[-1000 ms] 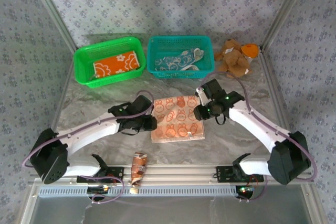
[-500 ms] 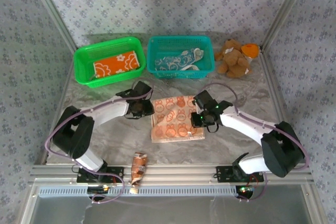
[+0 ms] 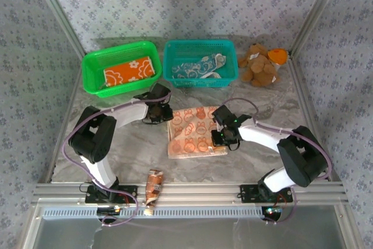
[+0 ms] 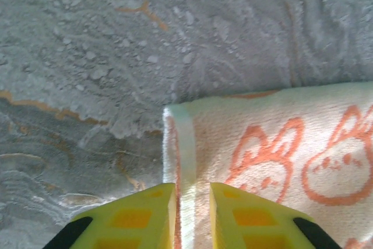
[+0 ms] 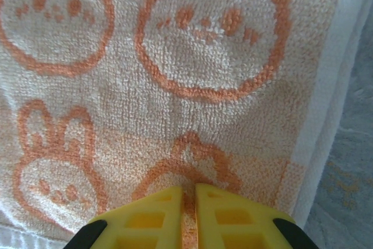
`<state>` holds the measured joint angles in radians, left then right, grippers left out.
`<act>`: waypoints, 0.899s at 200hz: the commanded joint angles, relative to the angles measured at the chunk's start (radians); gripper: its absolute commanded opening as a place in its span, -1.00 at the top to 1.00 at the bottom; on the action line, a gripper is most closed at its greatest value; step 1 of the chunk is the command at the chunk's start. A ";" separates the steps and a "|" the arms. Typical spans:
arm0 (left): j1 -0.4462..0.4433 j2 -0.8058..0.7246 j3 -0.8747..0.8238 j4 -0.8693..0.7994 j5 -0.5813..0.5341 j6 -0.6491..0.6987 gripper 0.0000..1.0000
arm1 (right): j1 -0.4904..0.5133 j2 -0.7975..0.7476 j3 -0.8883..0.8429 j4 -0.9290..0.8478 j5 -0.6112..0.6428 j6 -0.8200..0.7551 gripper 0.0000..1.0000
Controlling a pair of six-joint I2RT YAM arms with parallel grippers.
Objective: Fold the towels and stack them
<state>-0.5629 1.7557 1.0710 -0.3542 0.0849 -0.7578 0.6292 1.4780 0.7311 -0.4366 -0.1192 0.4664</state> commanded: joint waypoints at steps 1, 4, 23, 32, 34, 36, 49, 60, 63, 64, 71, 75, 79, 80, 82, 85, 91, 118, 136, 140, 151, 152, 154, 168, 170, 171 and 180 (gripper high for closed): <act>0.001 0.017 0.032 0.009 0.030 0.012 0.59 | 0.003 0.019 -0.007 -0.015 0.021 -0.009 0.72; 0.002 0.020 0.032 0.009 0.031 0.012 0.59 | 0.003 0.021 -0.006 -0.017 0.021 -0.010 0.72; 0.001 0.037 0.043 -0.002 0.030 0.011 0.58 | 0.004 0.028 -0.001 -0.018 0.023 -0.015 0.70; 0.001 0.044 0.046 -0.009 0.028 0.012 0.57 | 0.004 0.028 0.001 -0.020 0.024 -0.017 0.70; 0.001 0.045 0.047 -0.010 0.028 0.011 0.58 | 0.004 0.029 0.002 -0.020 0.025 -0.018 0.70; 0.001 0.046 0.047 -0.010 0.027 0.011 0.58 | 0.004 0.029 0.002 -0.020 0.027 -0.018 0.70; 0.001 0.051 0.047 -0.015 0.024 0.012 0.58 | 0.004 0.029 0.004 -0.020 0.027 -0.020 0.70; 0.001 0.053 0.051 -0.030 0.017 0.011 0.57 | 0.004 0.029 0.005 -0.022 0.029 -0.020 0.69; 0.001 0.052 0.052 -0.032 0.014 0.010 0.57 | 0.004 0.028 0.004 -0.022 0.030 -0.020 0.69; 0.001 0.052 0.051 -0.033 0.014 0.010 0.57 | 0.004 0.028 0.004 -0.023 0.030 -0.020 0.70; 0.001 0.049 0.051 -0.038 0.007 0.009 0.56 | 0.004 0.029 0.005 -0.024 0.029 -0.022 0.69; 0.001 0.047 0.050 -0.041 0.002 0.009 0.56 | 0.003 0.028 0.004 -0.025 0.030 -0.022 0.70; 0.001 0.045 0.050 -0.042 -0.002 0.010 0.55 | 0.004 0.028 0.004 -0.026 0.030 -0.021 0.70; 0.001 0.045 0.049 -0.042 -0.003 0.010 0.55 | 0.004 0.028 0.004 -0.025 0.030 -0.021 0.70; 0.001 0.045 0.048 -0.043 -0.005 0.011 0.55 | 0.004 0.028 0.005 -0.025 0.030 -0.021 0.69; 0.001 0.045 0.049 -0.043 -0.006 0.012 0.55 | 0.003 0.028 0.004 -0.025 0.031 -0.021 0.69; 0.001 0.048 0.049 -0.045 -0.007 0.015 0.55 | 0.004 0.029 0.004 -0.024 0.030 -0.021 0.69; -0.002 0.074 0.071 -0.067 -0.011 0.024 0.55 | 0.004 0.029 -0.001 -0.023 0.033 -0.020 0.69; -0.009 0.075 0.075 -0.060 -0.012 0.026 0.60 | 0.004 0.030 -0.002 -0.024 0.036 -0.020 0.69; -0.009 0.076 0.077 -0.063 -0.014 0.026 0.61 | 0.004 0.029 -0.002 -0.025 0.036 -0.020 0.69; -0.011 0.080 0.085 -0.072 -0.019 0.028 0.61 | 0.004 0.029 -0.003 -0.025 0.036 -0.018 0.69; -0.011 0.080 0.086 -0.074 -0.020 0.028 0.61 | 0.004 0.029 -0.003 -0.024 0.036 -0.017 0.69; -0.011 0.080 0.087 -0.077 -0.020 0.029 0.61 | 0.003 0.028 -0.003 -0.025 0.036 -0.017 0.69; -0.013 0.080 0.086 -0.090 -0.031 0.029 0.57 | 0.005 0.029 -0.003 -0.026 0.037 -0.015 0.68; -0.013 0.079 0.084 -0.091 -0.034 0.029 0.56 | 0.005 0.029 -0.004 -0.026 0.038 -0.015 0.68; -0.013 0.079 0.083 -0.092 -0.036 0.028 0.56 | 0.005 0.030 -0.004 -0.026 0.037 -0.015 0.68; -0.014 0.076 0.081 -0.100 -0.047 0.026 0.52 | 0.004 0.030 -0.005 -0.026 0.039 -0.014 0.68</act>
<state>-0.5697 1.8229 1.1233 -0.4019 0.0750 -0.7410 0.6292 1.4830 0.7319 -0.4355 -0.1162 0.4557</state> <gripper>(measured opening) 0.221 0.159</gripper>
